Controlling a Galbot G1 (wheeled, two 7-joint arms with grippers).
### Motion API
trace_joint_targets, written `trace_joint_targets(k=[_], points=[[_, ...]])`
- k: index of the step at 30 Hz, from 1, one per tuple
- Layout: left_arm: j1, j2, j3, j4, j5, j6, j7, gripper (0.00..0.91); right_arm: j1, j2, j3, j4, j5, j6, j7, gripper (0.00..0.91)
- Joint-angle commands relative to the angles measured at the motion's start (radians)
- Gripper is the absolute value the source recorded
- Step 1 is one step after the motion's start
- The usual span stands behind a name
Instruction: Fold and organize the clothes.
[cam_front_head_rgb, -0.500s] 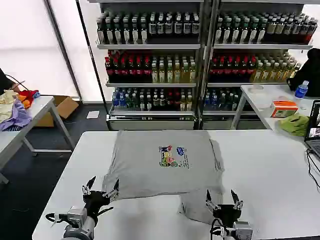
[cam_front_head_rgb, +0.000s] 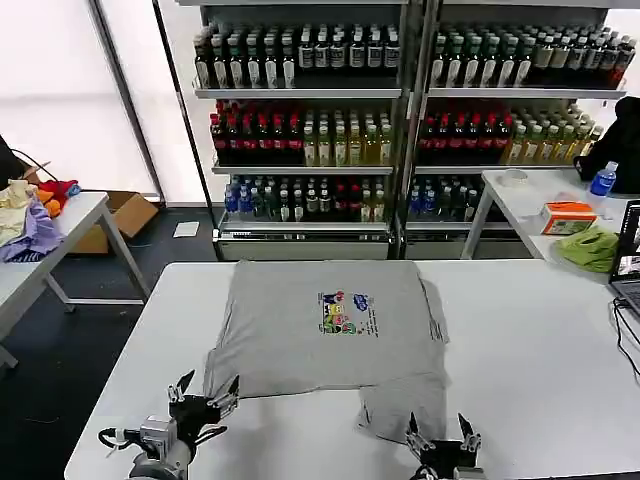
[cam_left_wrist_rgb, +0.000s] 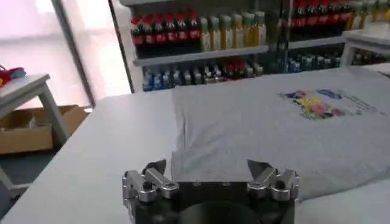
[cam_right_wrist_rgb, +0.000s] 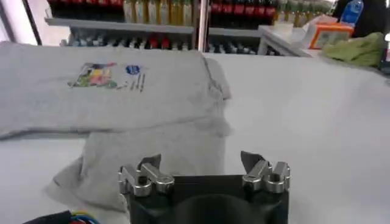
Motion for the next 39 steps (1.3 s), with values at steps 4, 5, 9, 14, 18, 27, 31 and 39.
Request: trace_joint_targets(k=[4, 5, 9, 14, 18, 27, 31, 39], points=[[0.002, 0.0, 0.0, 0.028, -0.035, 0.017, 0.005, 0.907, -0.03, 0.006, -0.013, -0.008, 0.023, 0.0, 0.03, 0.907], [0.003, 0.001, -0.001, 0.03, -0.044, 0.017, 0.004, 0.907, -0.027, 0.01, -0.016, -0.014, 0.021, 0.001, 0.029, 0.907], [0.004, 0.008, -0.004, 0.039, -0.05, 0.017, 0.005, 0.907, -0.008, 0.024, -0.02, -0.045, 0.014, 0.001, 0.025, 0.907], [0.003, 0.012, -0.014, 0.069, -0.054, 0.017, 0.007, 0.907, -0.008, 0.024, -0.042, -0.063, 0.001, 0.009, 0.016, 0.907], [-0.01, 0.003, -0.018, 0.115, -0.056, 0.017, 0.005, 0.715, -0.016, 0.026, -0.054, -0.067, -0.015, 0.02, 0.007, 0.907], [0.002, 0.016, -0.014, 0.109, -0.042, 0.017, 0.01, 0.01, -0.001, 0.028, -0.052, -0.12, 0.022, 0.065, 0.013, 0.0], [0.002, 0.009, 0.001, 0.104, -0.034, 0.017, 0.01, 0.01, 0.006, 0.031, -0.058, -0.129, 0.034, 0.081, 0.001, 0.0], [-0.001, 0.007, 0.003, 0.123, -0.037, 0.016, 0.014, 0.01, 0.021, 0.018, -0.047, -0.137, 0.035, 0.143, -0.04, 0.0]])
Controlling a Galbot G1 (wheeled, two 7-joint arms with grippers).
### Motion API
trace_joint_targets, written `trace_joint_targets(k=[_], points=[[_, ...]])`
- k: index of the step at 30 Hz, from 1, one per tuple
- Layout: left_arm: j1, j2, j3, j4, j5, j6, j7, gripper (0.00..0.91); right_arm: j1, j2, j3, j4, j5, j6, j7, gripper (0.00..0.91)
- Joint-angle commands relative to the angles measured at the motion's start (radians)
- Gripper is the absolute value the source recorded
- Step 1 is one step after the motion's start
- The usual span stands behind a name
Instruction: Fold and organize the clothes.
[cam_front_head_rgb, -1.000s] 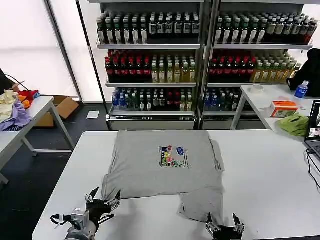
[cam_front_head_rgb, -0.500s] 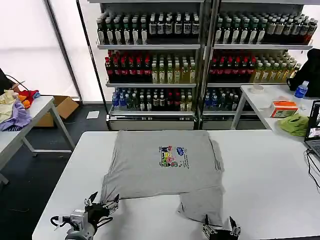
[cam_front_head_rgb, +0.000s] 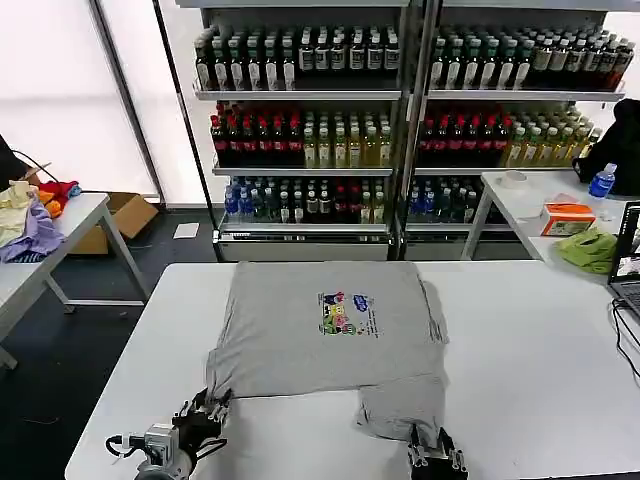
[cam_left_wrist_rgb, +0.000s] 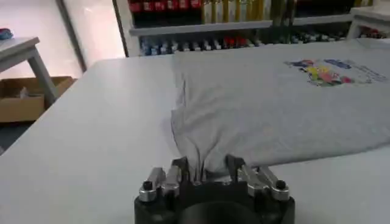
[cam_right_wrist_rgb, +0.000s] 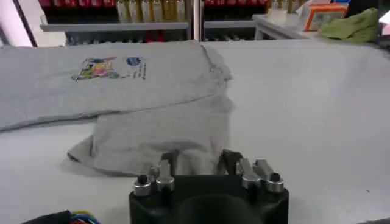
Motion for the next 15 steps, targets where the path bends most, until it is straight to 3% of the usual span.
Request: trace_joint_targets(k=[1, 15], points=[[-0.004, -0.002, 0.001, 0.024, -0.005, -0.001, -0.001, 0.01, 0.007, -0.002, -0.001, -0.021, 0.013, 0.048, -0.023, 0.0], [-0.121, -0.059, 0.016, 0.022, -0.054, -0.182, -0.041, 0.0, 0.098, 0.008, 0.106, 0.067, -0.054, 0.151, -0.105, 0.0]])
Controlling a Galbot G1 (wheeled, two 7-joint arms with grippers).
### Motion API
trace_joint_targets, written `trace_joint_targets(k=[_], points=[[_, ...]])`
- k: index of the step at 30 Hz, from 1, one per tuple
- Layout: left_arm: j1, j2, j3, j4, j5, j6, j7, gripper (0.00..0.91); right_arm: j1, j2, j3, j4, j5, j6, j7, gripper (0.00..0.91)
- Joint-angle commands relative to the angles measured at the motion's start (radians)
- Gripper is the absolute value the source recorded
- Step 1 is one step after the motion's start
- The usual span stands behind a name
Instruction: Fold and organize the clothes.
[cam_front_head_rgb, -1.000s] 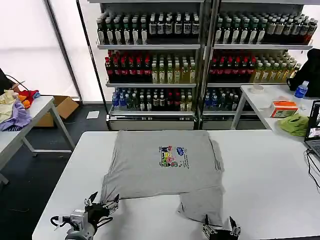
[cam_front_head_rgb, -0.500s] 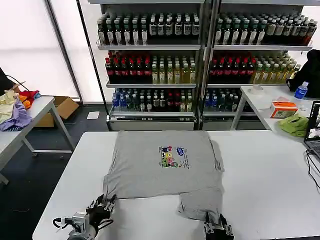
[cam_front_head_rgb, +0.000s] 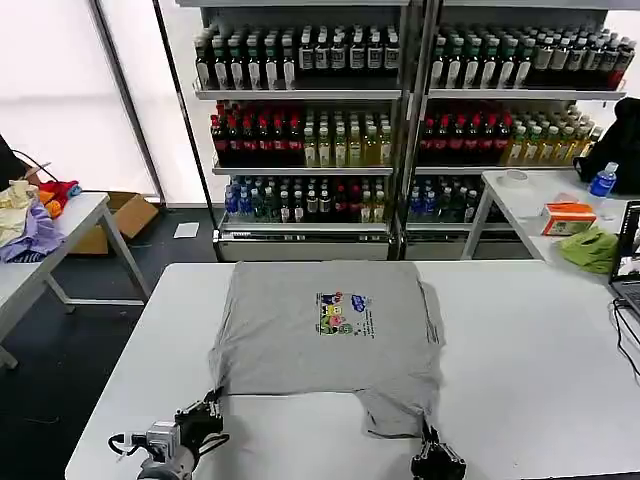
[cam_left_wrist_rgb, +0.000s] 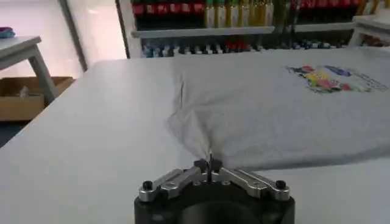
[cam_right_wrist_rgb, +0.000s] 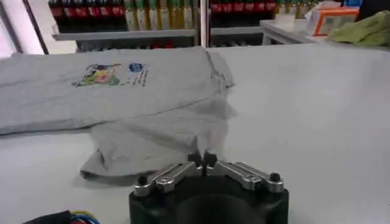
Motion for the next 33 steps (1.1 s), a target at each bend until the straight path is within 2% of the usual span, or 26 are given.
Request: trace_joint_targets(k=[1, 7, 12, 20, 33], points=[[-0.099, -0.029, 0.011, -0.001, -0.039, -0.147, -0.023, 0.0, 0.052, 0.009, 0.076, 0.068, -0.061, 0.082, -0.044, 0.0], [-0.177, -0.021, 0.001, 0.013, -0.078, -0.202, -0.041, 0.0, 0.155, 0.015, 0.122, 0.068, -0.091, 0.084, -0.083, 0.0], [-0.231, -0.006, 0.007, 0.061, -0.084, -0.213, -0.036, 0.0, 0.233, 0.023, 0.119, 0.022, -0.112, 0.073, -0.11, 0.0], [-0.36, 0.004, 0.035, 0.211, -0.11, -0.195, -0.038, 0.0, 0.433, 0.057, 0.09, -0.158, -0.118, 0.04, -0.138, 0.0], [-0.472, 0.004, 0.071, 0.368, -0.118, -0.175, -0.048, 0.01, 0.593, 0.077, 0.076, -0.391, -0.06, -0.007, -0.181, 0.0]])
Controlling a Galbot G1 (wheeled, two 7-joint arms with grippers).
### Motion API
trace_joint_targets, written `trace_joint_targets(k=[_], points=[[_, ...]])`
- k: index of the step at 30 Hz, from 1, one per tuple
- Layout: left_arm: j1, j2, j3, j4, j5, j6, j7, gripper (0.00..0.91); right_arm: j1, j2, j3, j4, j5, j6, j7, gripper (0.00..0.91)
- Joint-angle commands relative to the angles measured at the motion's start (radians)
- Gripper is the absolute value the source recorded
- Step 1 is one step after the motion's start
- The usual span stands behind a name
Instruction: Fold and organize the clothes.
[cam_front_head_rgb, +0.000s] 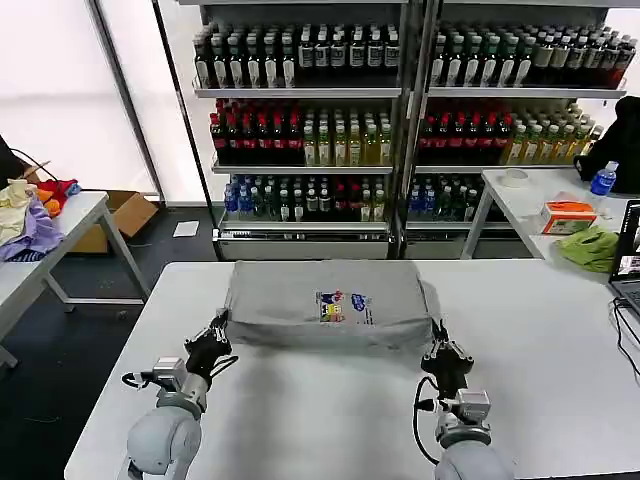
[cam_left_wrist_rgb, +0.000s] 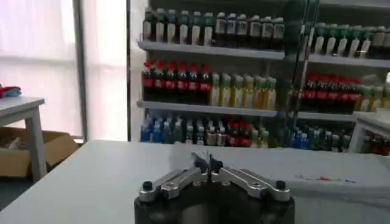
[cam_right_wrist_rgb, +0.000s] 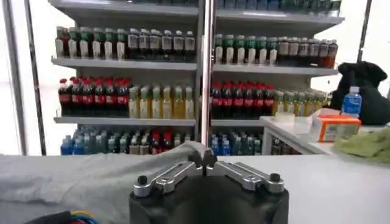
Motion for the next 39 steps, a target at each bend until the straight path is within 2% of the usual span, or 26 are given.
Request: trace_joint_targets(k=[1, 11, 20, 25, 26, 27, 28, 29, 32, 36, 39], points=[[-0.121, 0.001, 0.023, 0.149, -0.009, 0.001, -0.007, 0.0, 0.148, 0.019, 0.0, -0.18, 0.012, -0.017, -0.027, 0.0], [-0.153, 0.029, 0.037, 0.191, -0.022, 0.021, -0.01, 0.0, 0.272, 0.041, -0.005, -0.256, 0.0, -0.061, -0.043, 0.0], [-0.184, 0.024, 0.056, 0.232, -0.023, 0.039, -0.011, 0.01, 0.347, 0.057, -0.014, -0.333, -0.011, -0.089, -0.056, 0.0], [-0.2, 0.025, 0.065, 0.247, -0.021, 0.052, -0.01, 0.01, 0.376, 0.068, -0.018, -0.393, -0.019, -0.08, -0.055, 0.0], [-0.203, 0.025, 0.065, 0.245, -0.02, 0.057, -0.013, 0.343, 0.379, 0.073, -0.019, -0.401, -0.021, -0.084, -0.056, 0.0], [-0.205, 0.024, 0.064, 0.243, -0.021, 0.062, -0.014, 0.846, 0.379, 0.074, -0.019, -0.402, -0.023, -0.092, -0.056, 0.03], [-0.207, 0.023, 0.061, 0.241, -0.022, 0.066, -0.013, 0.907, 0.377, 0.076, -0.019, -0.401, -0.024, -0.102, -0.057, 0.232], [-0.209, 0.024, 0.059, 0.238, -0.022, 0.074, -0.016, 0.907, 0.373, 0.077, -0.02, -0.396, -0.023, -0.109, -0.059, 0.907], [-0.207, 0.028, 0.054, 0.23, -0.022, 0.085, -0.027, 0.907, 0.364, 0.078, -0.019, -0.38, -0.01, -0.119, -0.055, 0.907], [-0.196, 0.031, 0.036, 0.197, -0.024, 0.098, -0.043, 0.907, 0.399, 0.1, -0.011, -0.404, 0.087, -0.037, 0.004, 0.907], [-0.178, 0.03, 0.03, 0.166, -0.024, 0.112, -0.05, 0.907, 0.398, 0.103, -0.016, -0.376, 0.126, -0.034, 0.032, 0.907]])
